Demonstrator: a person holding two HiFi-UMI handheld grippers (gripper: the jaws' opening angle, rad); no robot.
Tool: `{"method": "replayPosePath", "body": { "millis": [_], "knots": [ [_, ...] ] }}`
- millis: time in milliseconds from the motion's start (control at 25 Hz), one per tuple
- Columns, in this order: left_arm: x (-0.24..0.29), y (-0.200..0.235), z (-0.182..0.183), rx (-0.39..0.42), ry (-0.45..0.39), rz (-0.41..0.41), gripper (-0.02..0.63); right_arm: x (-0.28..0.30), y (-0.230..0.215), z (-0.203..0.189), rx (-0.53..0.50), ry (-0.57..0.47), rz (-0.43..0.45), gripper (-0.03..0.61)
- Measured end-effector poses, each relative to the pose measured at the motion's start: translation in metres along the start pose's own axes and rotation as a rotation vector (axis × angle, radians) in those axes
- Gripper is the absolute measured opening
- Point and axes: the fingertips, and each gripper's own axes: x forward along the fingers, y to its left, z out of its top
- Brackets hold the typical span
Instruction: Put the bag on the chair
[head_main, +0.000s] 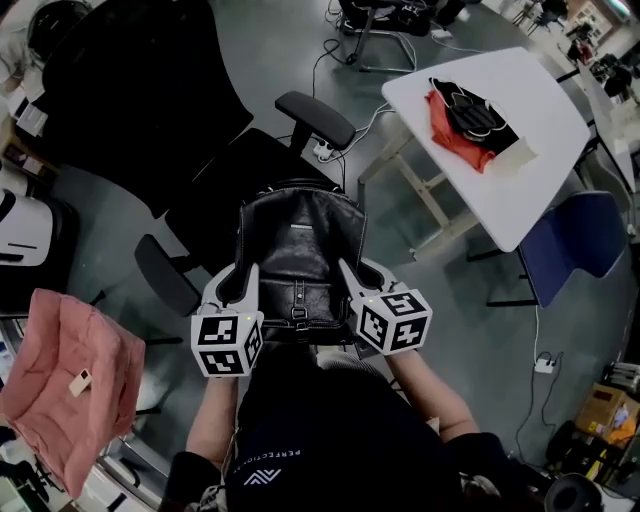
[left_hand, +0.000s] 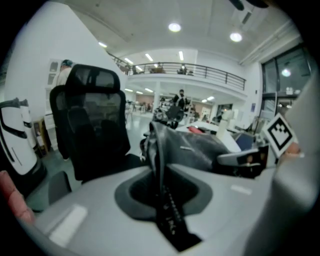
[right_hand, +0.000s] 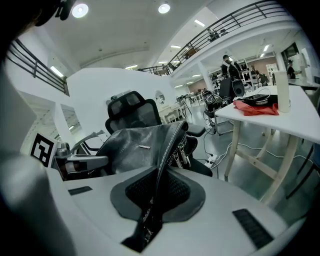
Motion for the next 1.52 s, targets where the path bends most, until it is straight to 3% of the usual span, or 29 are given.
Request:
{"method": "replayPosePath", "body": {
  "millis": [720,1520],
  "knots": [
    [0.121,0.078,0.028,-0.01,0.087,-0.044,0.066,0.122,-0.037,0.037,0.068,0.053,-0.074,0.023],
    [0.218,0.135,0.017,0.0,0.163,-0.035,0.071,0.224,-0.075,0.032,0.127,0.103,-0.131,0.025]
  ]
}}
